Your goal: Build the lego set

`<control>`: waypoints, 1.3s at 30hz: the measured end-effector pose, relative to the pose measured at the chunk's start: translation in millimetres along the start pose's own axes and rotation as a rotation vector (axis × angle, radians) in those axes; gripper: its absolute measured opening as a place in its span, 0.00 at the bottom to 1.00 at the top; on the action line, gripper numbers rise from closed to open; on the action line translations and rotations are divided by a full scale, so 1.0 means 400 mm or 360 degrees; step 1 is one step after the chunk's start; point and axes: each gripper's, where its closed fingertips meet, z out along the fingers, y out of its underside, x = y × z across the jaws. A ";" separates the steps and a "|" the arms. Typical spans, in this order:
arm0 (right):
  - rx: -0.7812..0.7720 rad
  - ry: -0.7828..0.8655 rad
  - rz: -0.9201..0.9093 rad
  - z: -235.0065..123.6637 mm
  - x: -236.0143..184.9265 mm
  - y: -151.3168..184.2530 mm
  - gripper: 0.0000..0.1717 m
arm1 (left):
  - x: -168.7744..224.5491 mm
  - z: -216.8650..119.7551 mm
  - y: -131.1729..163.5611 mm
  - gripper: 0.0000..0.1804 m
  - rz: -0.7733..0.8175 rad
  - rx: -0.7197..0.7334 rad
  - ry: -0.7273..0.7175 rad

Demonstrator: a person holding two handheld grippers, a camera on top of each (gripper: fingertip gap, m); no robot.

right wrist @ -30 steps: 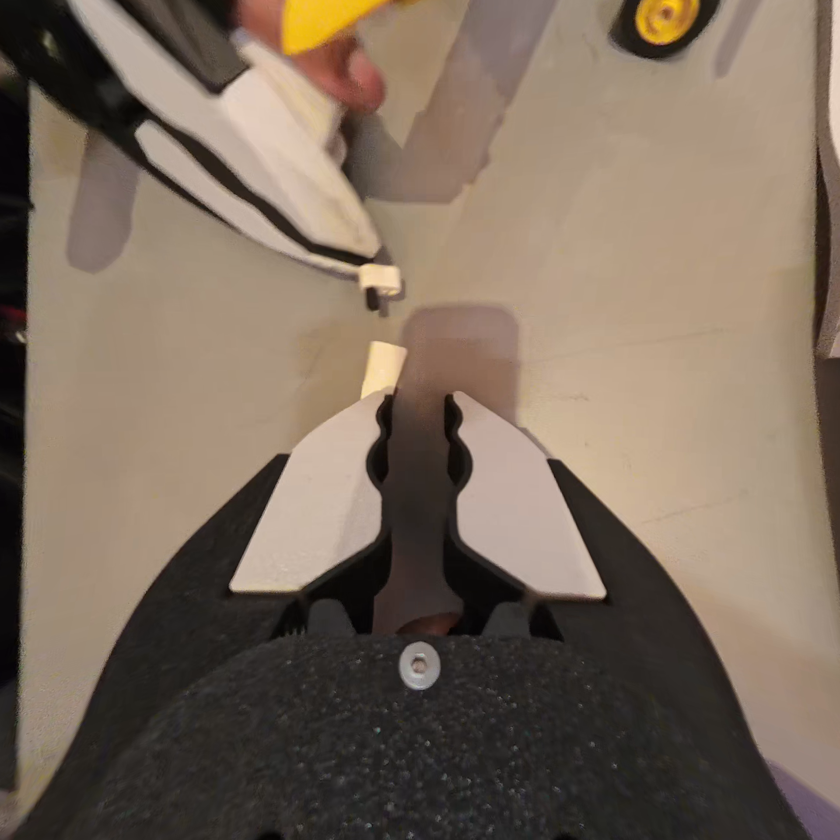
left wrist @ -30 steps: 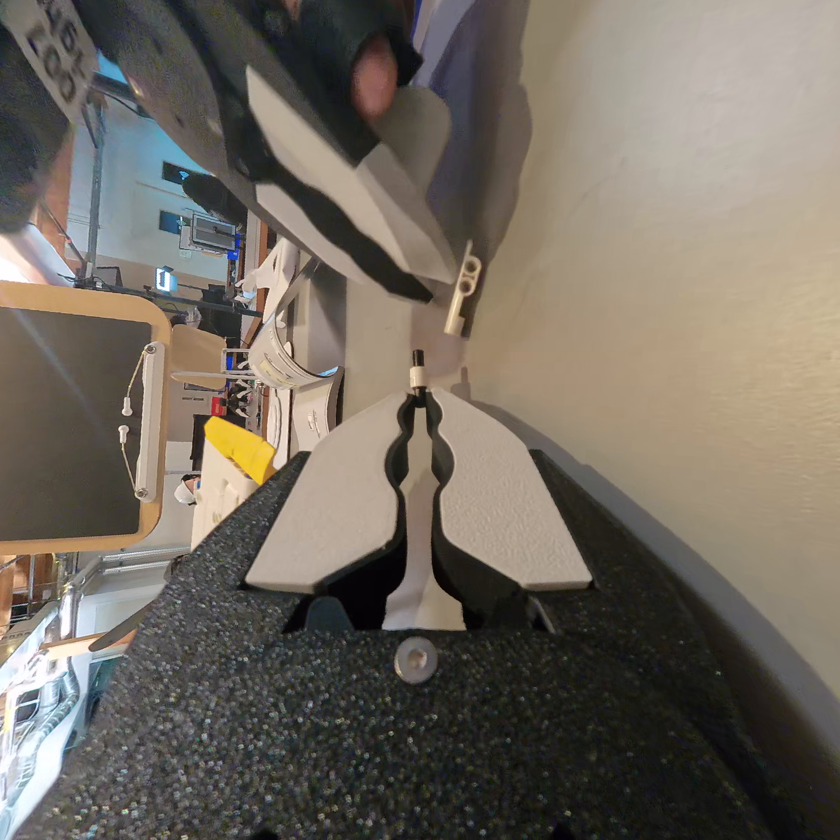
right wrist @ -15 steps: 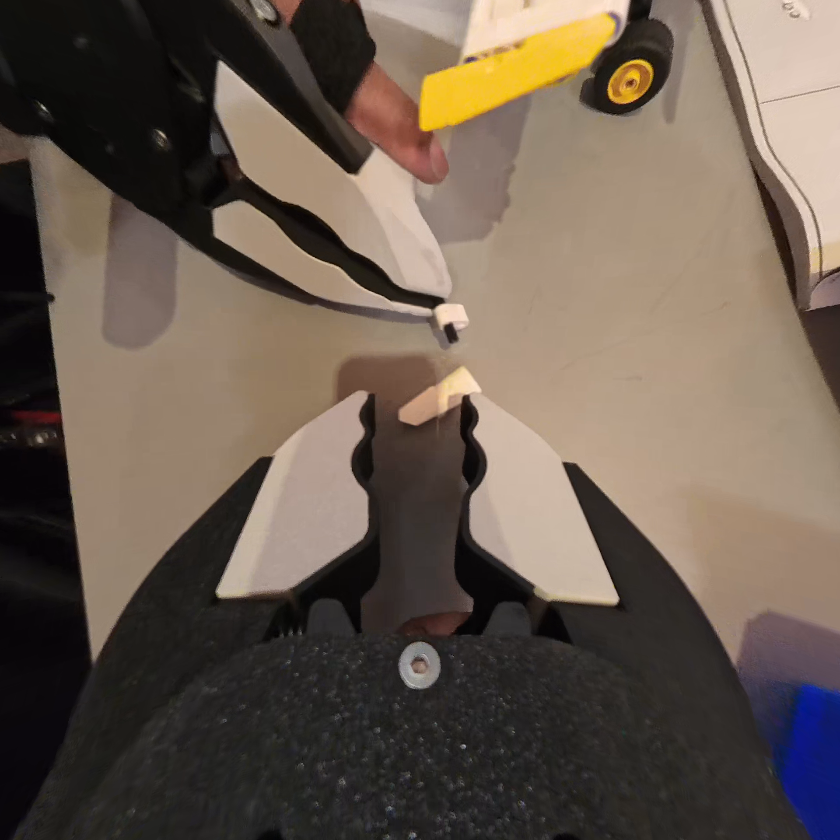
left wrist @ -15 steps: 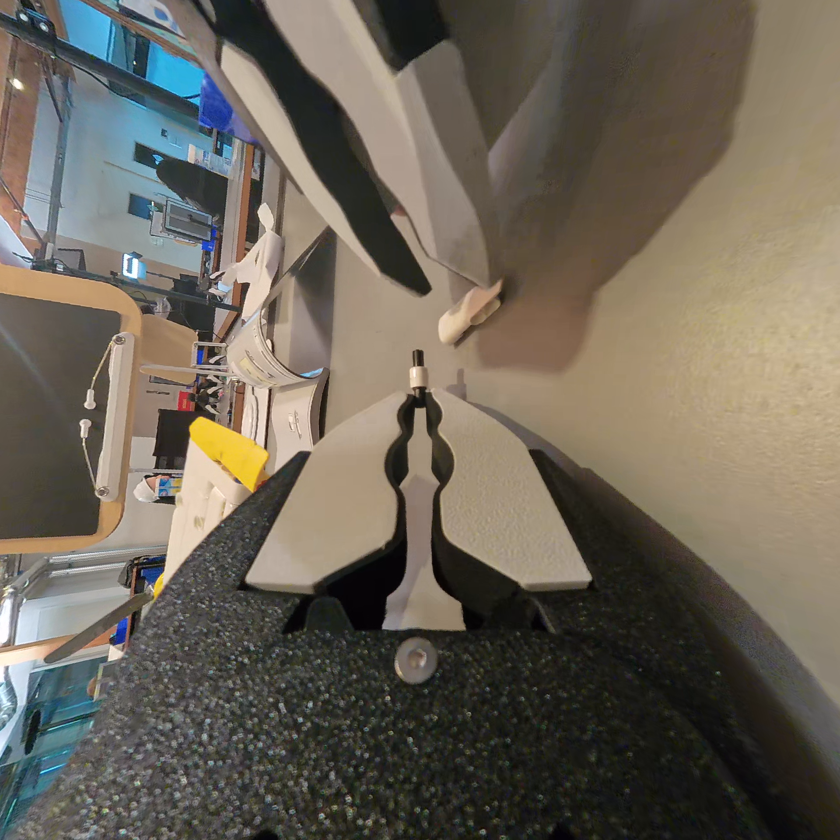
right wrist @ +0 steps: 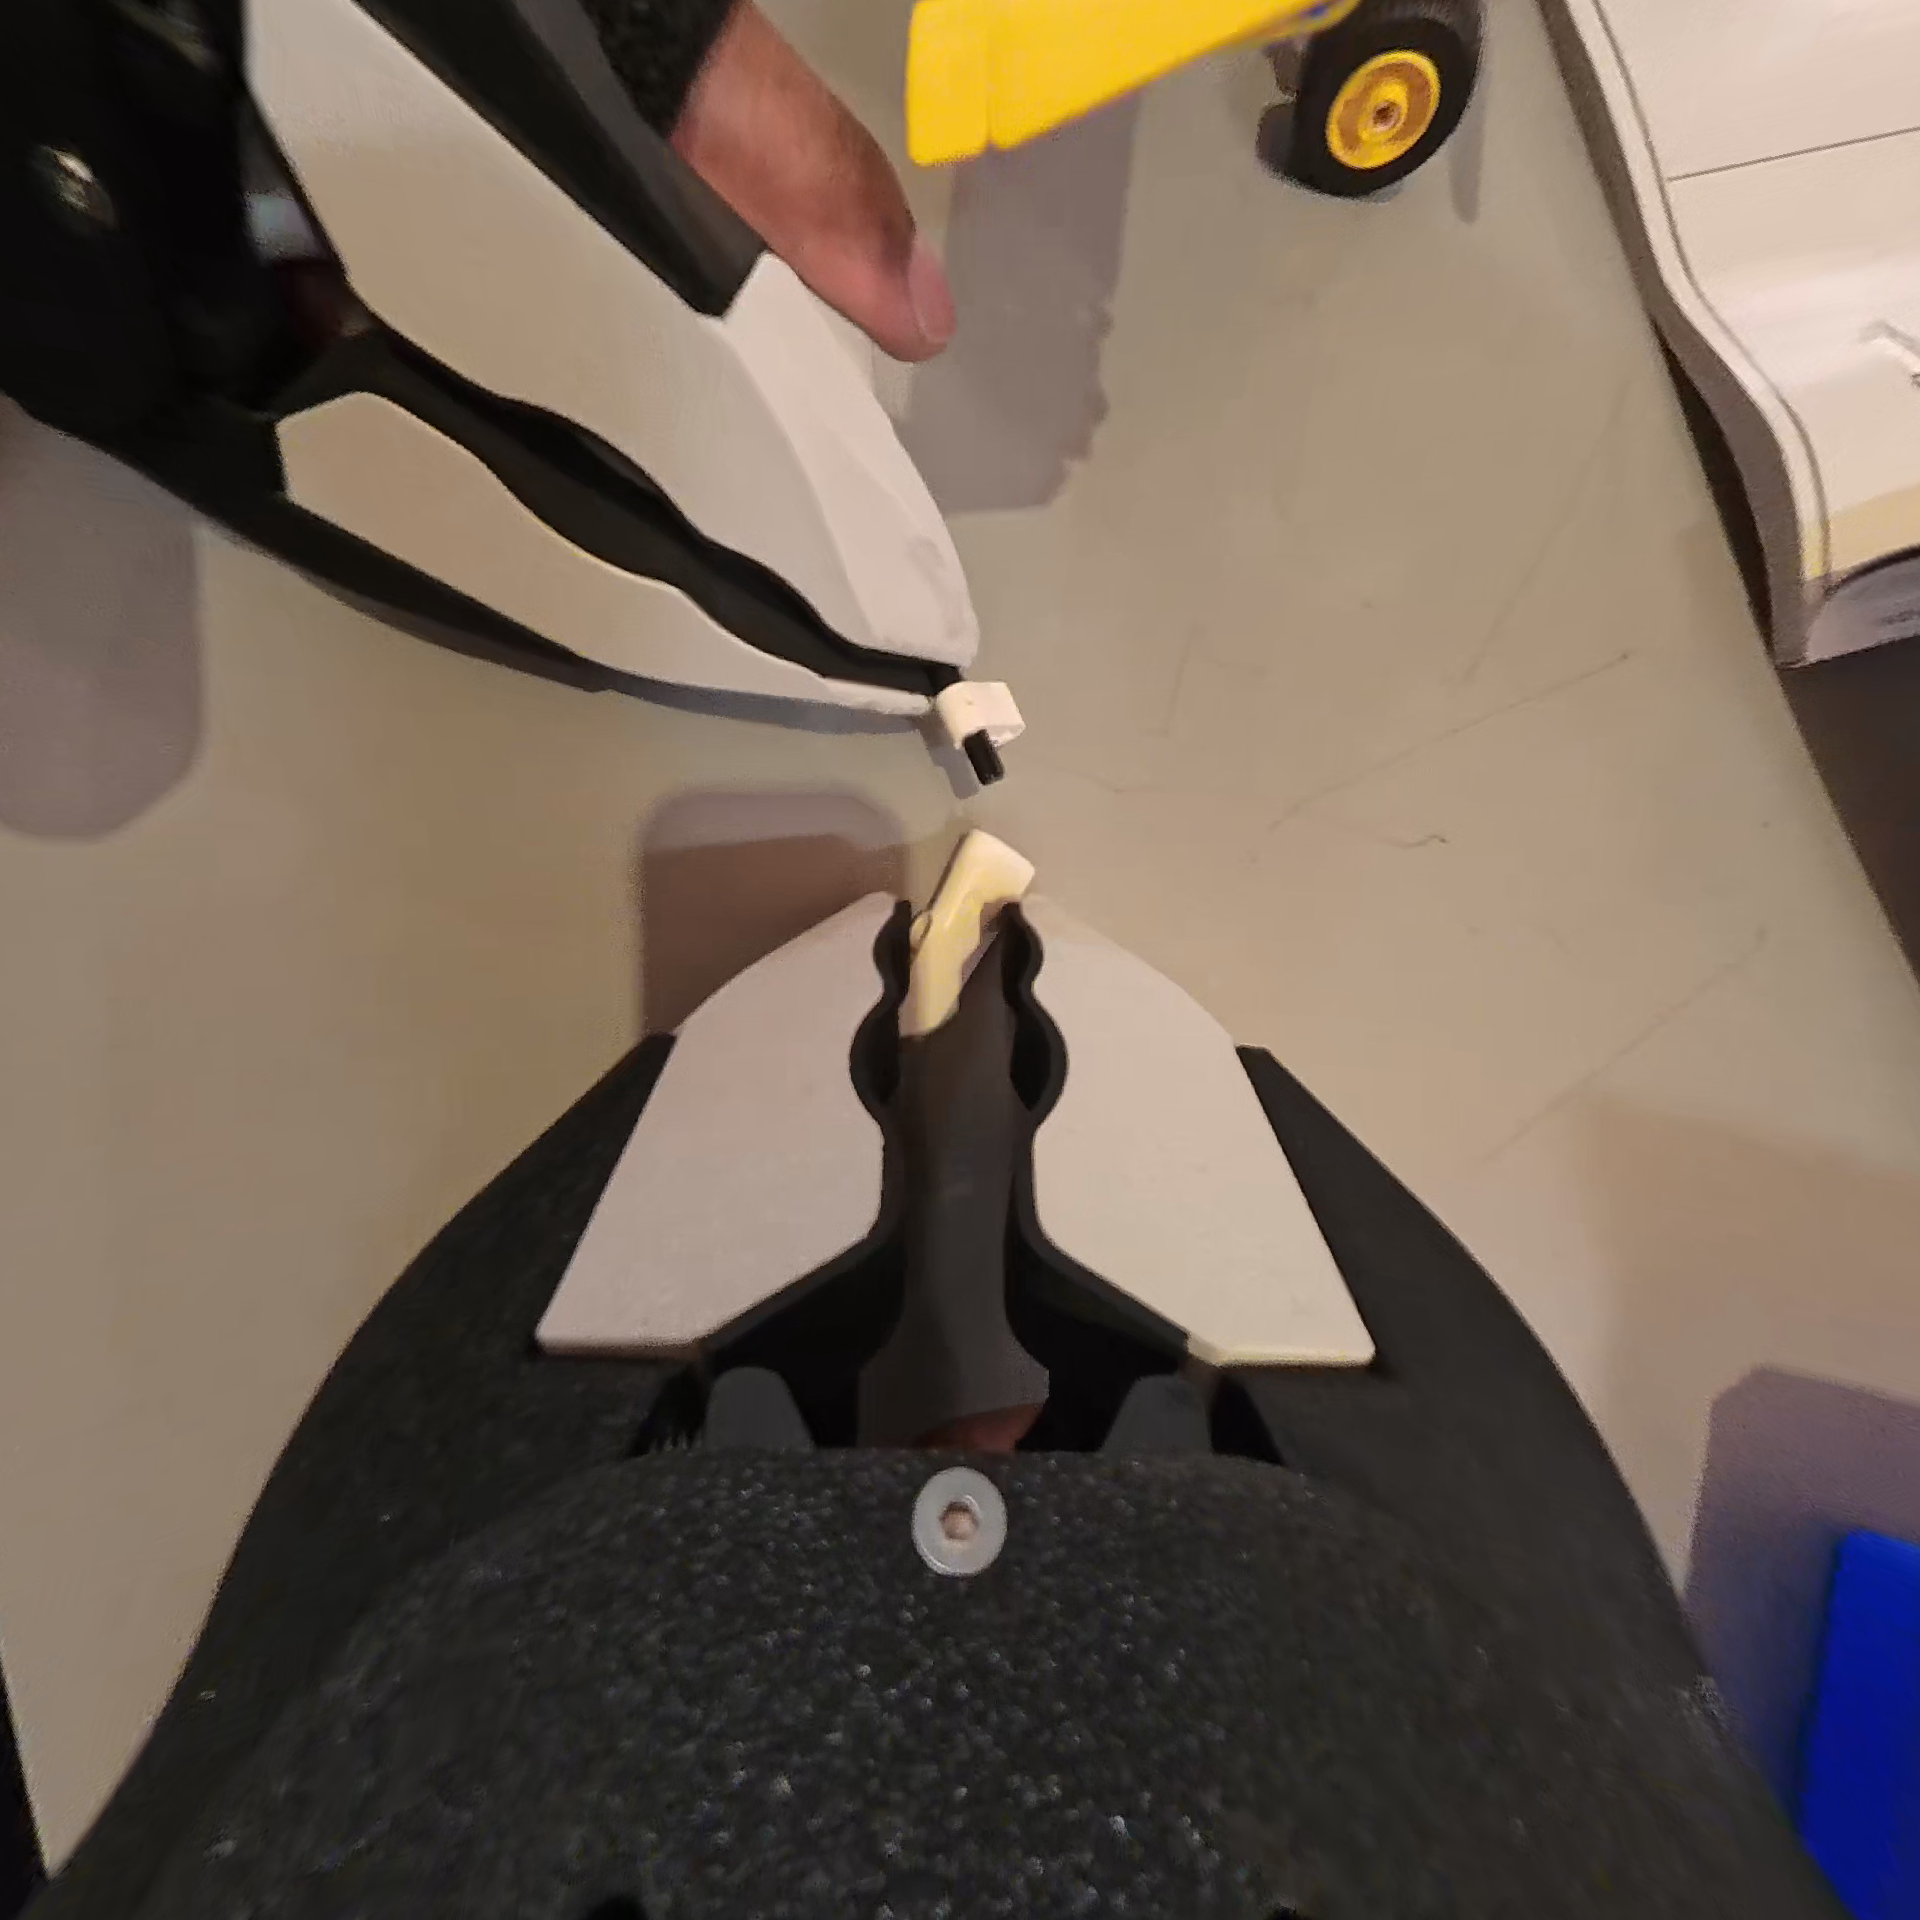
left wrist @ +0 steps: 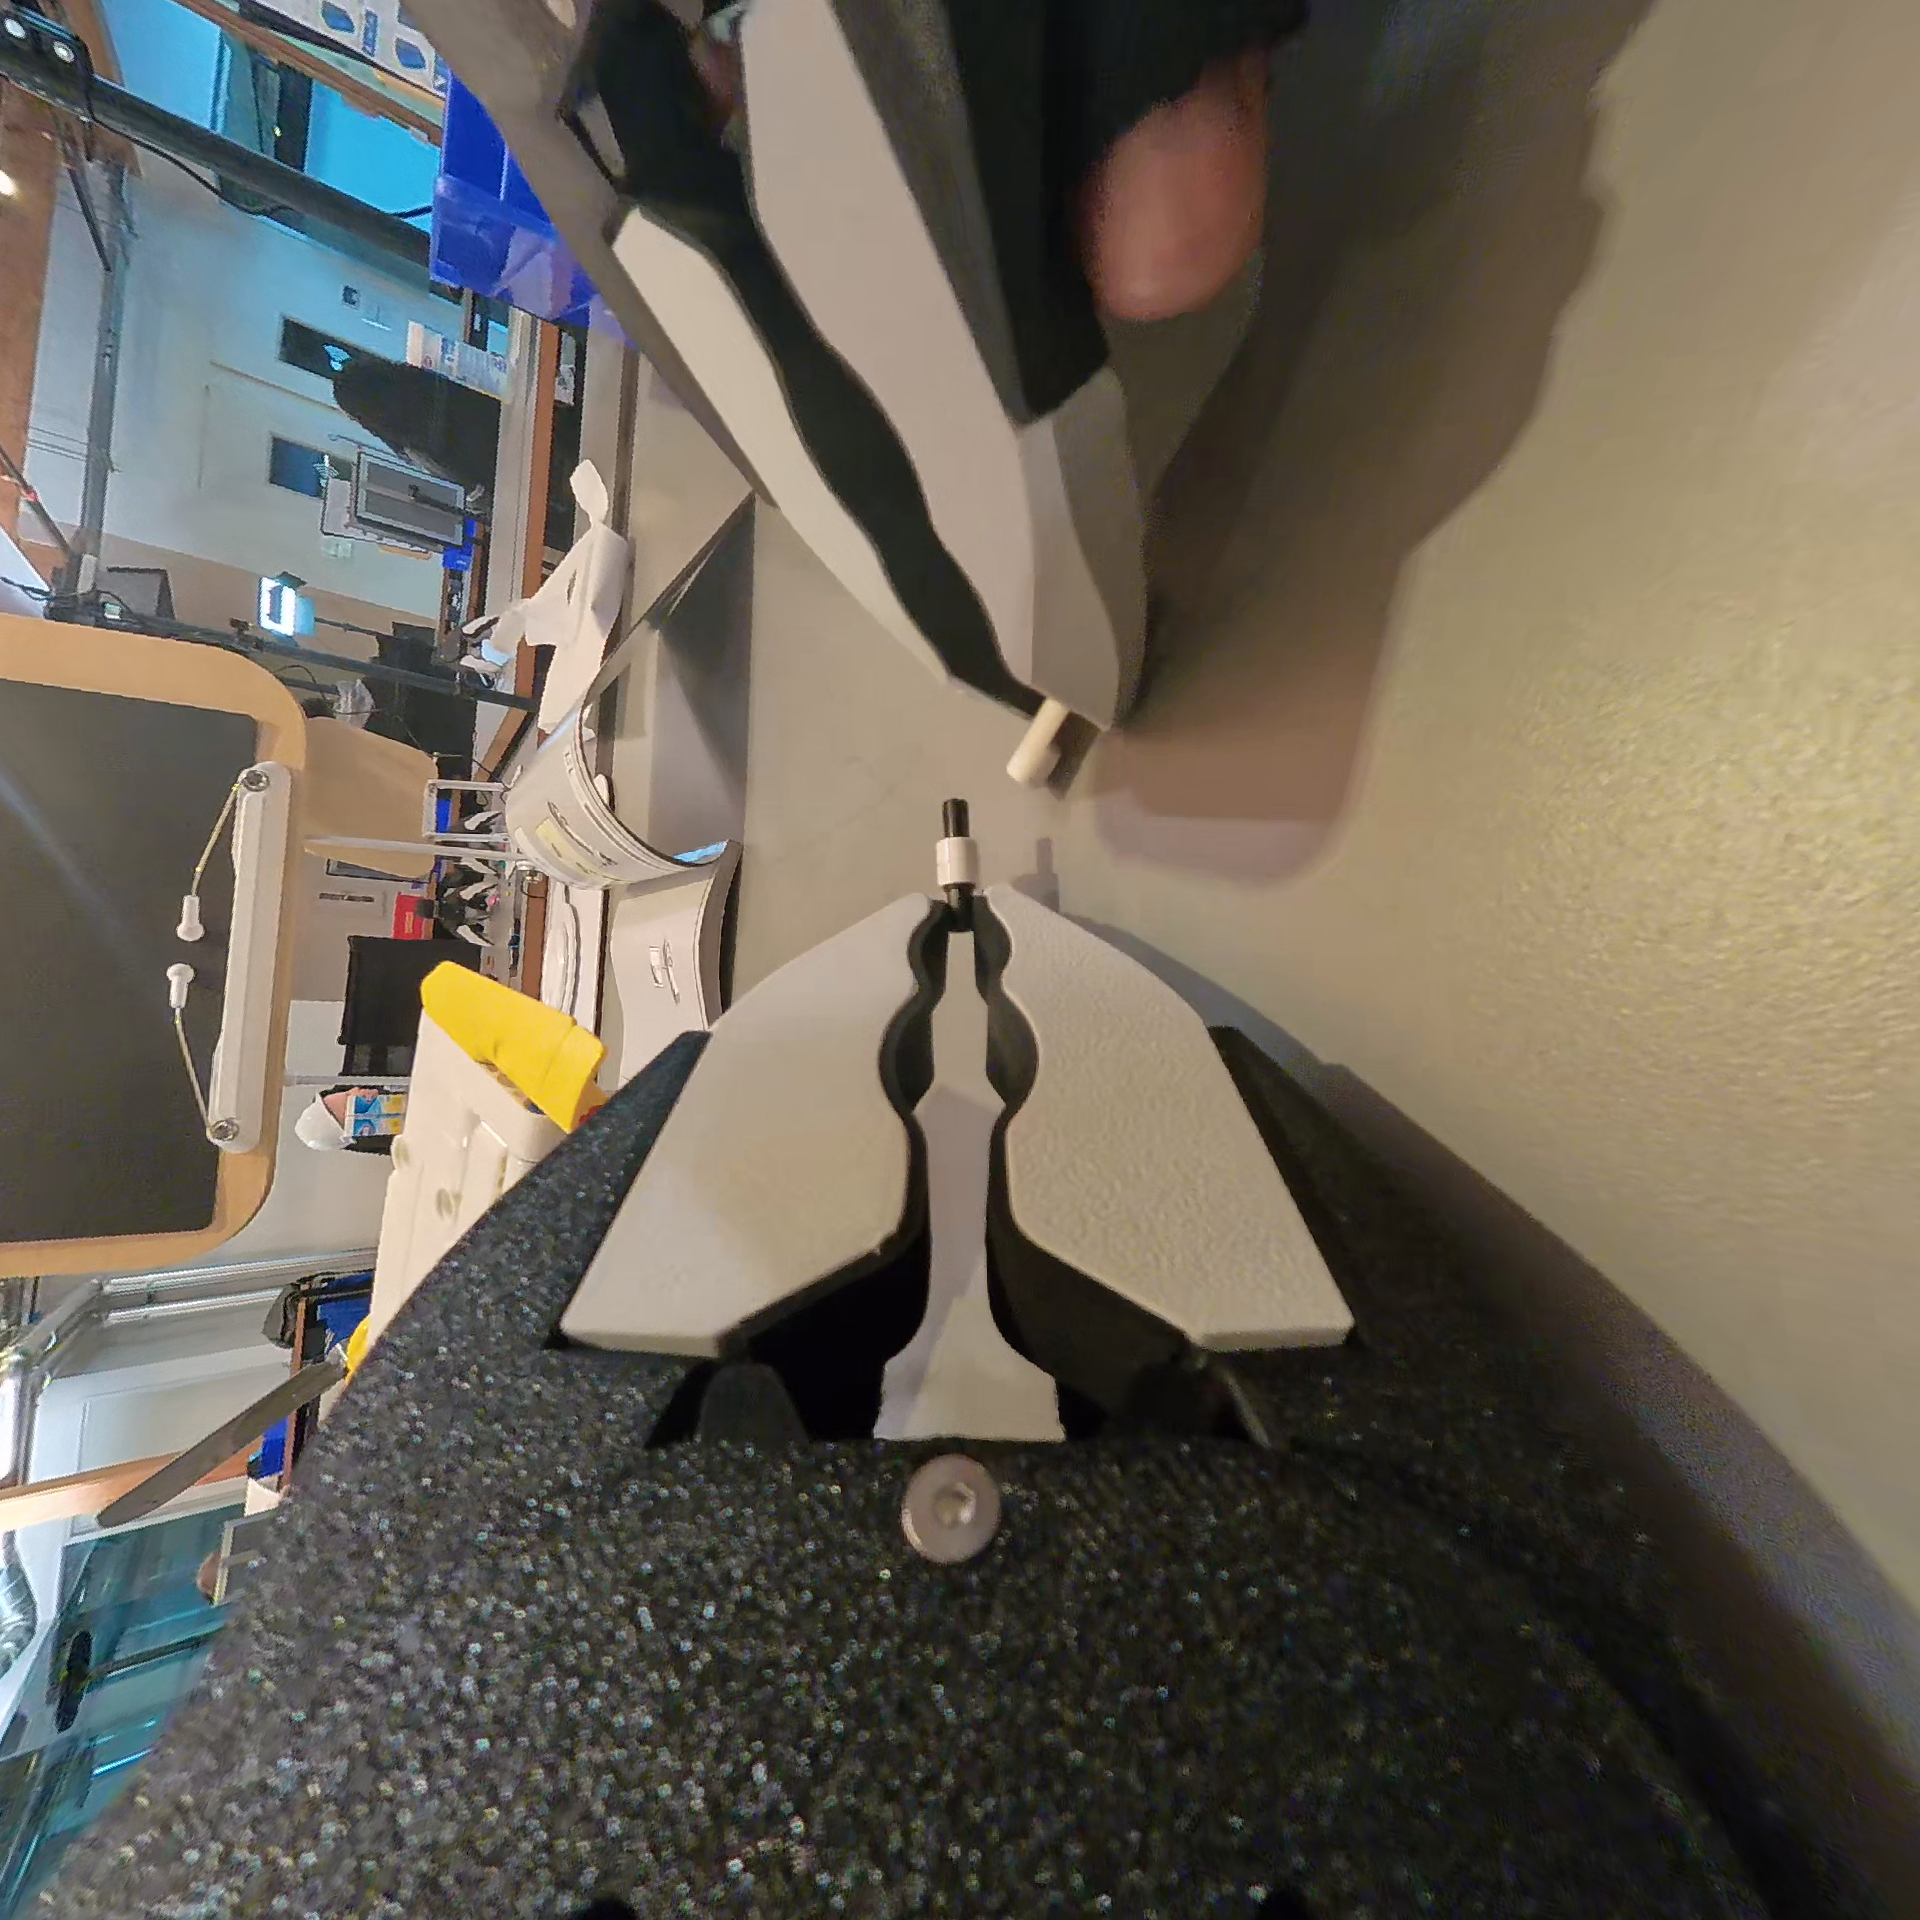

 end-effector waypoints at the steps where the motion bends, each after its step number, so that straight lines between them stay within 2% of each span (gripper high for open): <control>1: 0.0015 -0.0047 0.0003 -0.002 -0.004 0.001 0.09 | 0.001 0.000 0.000 0.03 0.0003 0.0000 0.0007; 9: 0.0233 -0.0406 -0.0043 -0.040 -0.023 -0.011 0.05 | 0.027 -0.015 -0.032 0.03 -0.0062 0.0120 0.0214; 17: 0.0298 -0.0487 -0.0175 -0.056 -0.025 0.006 0.05 | 0.049 -0.019 -0.056 0.02 -0.0096 0.0170 0.0340; 23: 0.0207 -0.0348 -0.0336 -0.038 -0.022 0.021 0.04 | 0.047 -0.018 -0.056 0.02 -0.0251 0.0147 0.0410; 39: 0.0164 -0.0095 -0.0561 -0.024 -0.018 0.009 0.04 | 0.071 -0.012 -0.046 0.02 -0.0424 -0.0030 0.0638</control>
